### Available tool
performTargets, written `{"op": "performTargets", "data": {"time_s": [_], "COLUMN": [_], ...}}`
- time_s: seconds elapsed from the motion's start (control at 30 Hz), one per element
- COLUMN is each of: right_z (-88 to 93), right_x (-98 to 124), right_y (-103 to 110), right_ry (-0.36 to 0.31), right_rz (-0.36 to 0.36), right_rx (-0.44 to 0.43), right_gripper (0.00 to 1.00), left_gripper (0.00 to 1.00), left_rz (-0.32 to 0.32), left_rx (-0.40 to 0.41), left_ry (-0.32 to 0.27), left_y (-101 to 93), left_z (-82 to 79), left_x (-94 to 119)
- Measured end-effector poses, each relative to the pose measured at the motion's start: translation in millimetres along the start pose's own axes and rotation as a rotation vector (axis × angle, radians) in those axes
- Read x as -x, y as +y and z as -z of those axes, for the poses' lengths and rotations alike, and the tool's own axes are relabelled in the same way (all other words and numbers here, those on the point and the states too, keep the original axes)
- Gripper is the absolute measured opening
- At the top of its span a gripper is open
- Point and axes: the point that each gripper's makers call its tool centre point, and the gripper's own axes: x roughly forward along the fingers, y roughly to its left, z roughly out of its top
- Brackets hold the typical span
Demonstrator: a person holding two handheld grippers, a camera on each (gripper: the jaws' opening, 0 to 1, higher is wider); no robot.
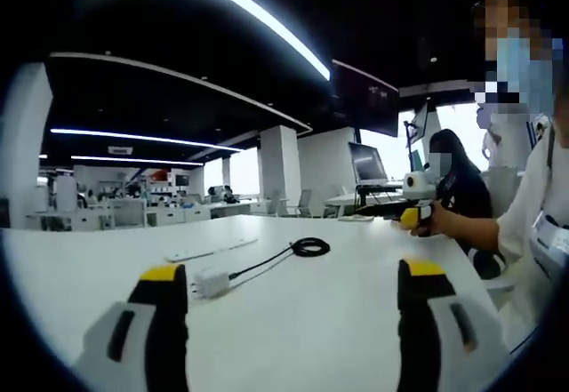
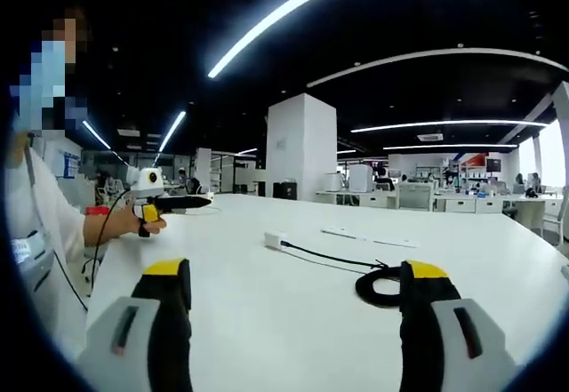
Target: Plug the desk Type‑C cable into the charger adapter.
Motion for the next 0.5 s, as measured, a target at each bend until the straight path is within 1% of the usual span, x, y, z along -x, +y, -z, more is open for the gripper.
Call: {"op": "performTargets", "data": {"time_s": [0.1, 0.2, 0.33, 0.5], "right_z": [0.6, -1.0, -2.4, -6.1], "right_x": [3, 4, 3, 4], "right_y": [-2, 0, 5, 9], "right_ry": [-0.008, -0.023, -0.029, -0.046], "right_rz": [0.003, -0.007, -0.004, -0.018], "right_rx": [-0.01, -0.022, 0.005, 0.011], "right_gripper": [1.0, 1.0, 1.0, 1.0], "left_gripper": [1.0, 1.0, 1.0, 1.0], "left_rz": [-0.012, -0.024, -0.03, -0.045], "left_rx": [-0.015, -0.026, -0.029, -0.045], "left_ry": [0.008, 0.013, 0.009, 0.011], "left_y": [1.4, 3.8, 2.5, 5.5], "left_z": [2.8, 4.7, 4.0, 4.5], "left_x": [2, 2, 3, 4]}}
